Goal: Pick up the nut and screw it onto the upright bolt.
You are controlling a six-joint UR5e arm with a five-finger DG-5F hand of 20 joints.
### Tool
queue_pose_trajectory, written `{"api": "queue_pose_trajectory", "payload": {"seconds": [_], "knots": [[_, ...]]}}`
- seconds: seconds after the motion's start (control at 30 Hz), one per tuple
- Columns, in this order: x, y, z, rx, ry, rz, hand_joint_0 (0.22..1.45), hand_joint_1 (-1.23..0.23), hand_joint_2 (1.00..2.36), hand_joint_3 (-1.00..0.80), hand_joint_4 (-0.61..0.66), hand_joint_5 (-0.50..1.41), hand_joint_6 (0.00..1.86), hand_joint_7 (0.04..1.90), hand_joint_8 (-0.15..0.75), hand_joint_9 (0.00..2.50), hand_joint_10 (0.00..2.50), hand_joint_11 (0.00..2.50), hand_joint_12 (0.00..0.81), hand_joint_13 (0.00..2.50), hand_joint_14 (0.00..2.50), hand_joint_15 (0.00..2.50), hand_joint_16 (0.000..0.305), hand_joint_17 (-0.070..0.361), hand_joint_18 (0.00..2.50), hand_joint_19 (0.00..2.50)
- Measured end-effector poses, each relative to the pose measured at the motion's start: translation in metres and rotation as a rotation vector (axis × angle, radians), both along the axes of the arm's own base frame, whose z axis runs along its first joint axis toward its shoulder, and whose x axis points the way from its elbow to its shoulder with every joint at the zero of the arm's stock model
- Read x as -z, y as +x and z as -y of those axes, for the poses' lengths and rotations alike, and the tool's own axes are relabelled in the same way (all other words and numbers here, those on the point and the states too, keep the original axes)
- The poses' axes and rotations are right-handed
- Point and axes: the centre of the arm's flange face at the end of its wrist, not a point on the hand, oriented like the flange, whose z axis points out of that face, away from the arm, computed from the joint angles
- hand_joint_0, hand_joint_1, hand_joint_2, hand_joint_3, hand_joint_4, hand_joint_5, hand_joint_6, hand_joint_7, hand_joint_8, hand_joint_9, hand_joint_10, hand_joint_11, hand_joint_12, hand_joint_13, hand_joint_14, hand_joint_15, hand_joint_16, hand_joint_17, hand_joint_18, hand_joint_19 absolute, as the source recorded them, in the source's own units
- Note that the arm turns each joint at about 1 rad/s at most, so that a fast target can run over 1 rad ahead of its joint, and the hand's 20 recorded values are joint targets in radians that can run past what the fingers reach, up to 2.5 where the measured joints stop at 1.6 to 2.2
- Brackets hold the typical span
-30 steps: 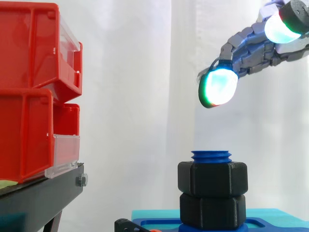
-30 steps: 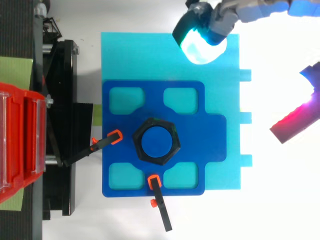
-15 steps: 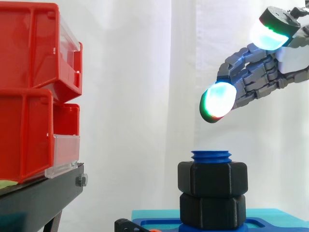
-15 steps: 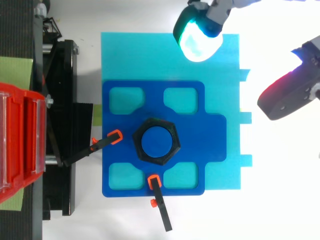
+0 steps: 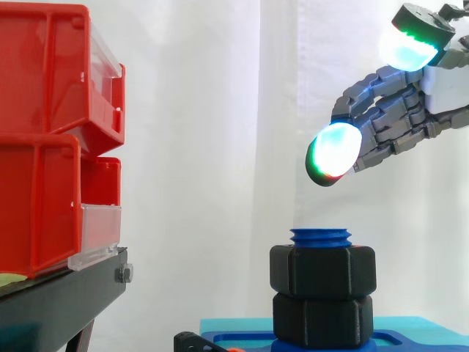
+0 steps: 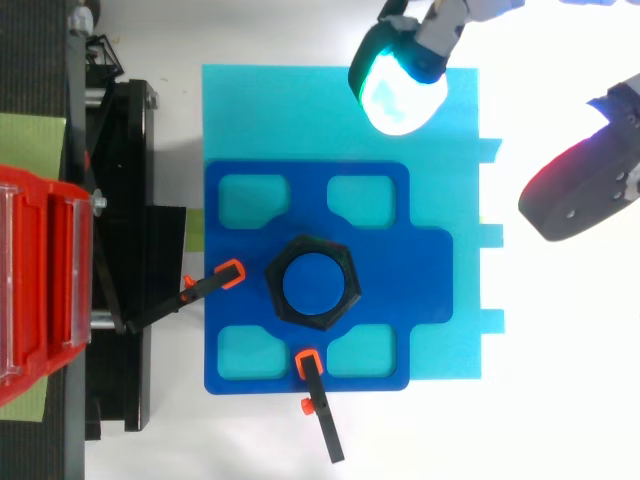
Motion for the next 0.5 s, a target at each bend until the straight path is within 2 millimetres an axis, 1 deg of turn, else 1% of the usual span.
{"api": "queue_pose_trajectory", "payload": {"seconds": [0.07,0.13,0.2,0.3,0.4,0.5], "knots": [[0.0000,0.0000,0.0000,0.000,0.000,0.000,0.47,-0.27,1.00,-0.50,0.11,-0.26,0.50,0.67,0.185,0.00,0.00,0.00,0.336,0.00,0.00,0.00,0.047,0.105,0.00,0.00],[0.0000,0.0000,-0.0002,-0.001,-0.001,0.000,0.47,-0.26,1.00,-0.50,0.11,-0.26,0.50,0.71,0.187,0.00,0.00,0.00,0.334,0.00,0.00,0.00,0.046,0.104,0.00,0.00],[0.0001,0.0002,-0.0003,-0.002,-0.002,0.001,0.46,-0.27,1.00,-0.50,0.11,-0.26,0.50,0.68,0.186,0.00,0.00,0.00,0.335,0.00,0.00,0.00,0.047,0.105,0.00,0.00],[0.0000,0.0002,-0.0003,-0.003,-0.003,0.002,0.47,-0.26,1.00,-0.50,0.11,-0.26,0.50,0.71,0.184,0.00,0.00,0.00,0.335,0.00,0.00,0.00,0.046,0.104,0.00,0.00],[0.0002,0.0003,-0.0003,-0.003,-0.003,0.002,0.47,-0.27,1.00,-0.50,0.11,-0.26,0.50,0.68,0.185,0.00,0.00,0.00,0.335,0.00,0.00,0.00,0.047,0.105,0.00,0.00],[0.0000,0.0003,-0.0002,-0.003,-0.003,0.002,0.47,-0.27,1.00,-0.50,0.11,-0.26,0.50,0.72,0.182,0.00,0.00,0.00,0.333,0.00,0.00,0.00,0.046,0.103,0.00,0.00]]}}
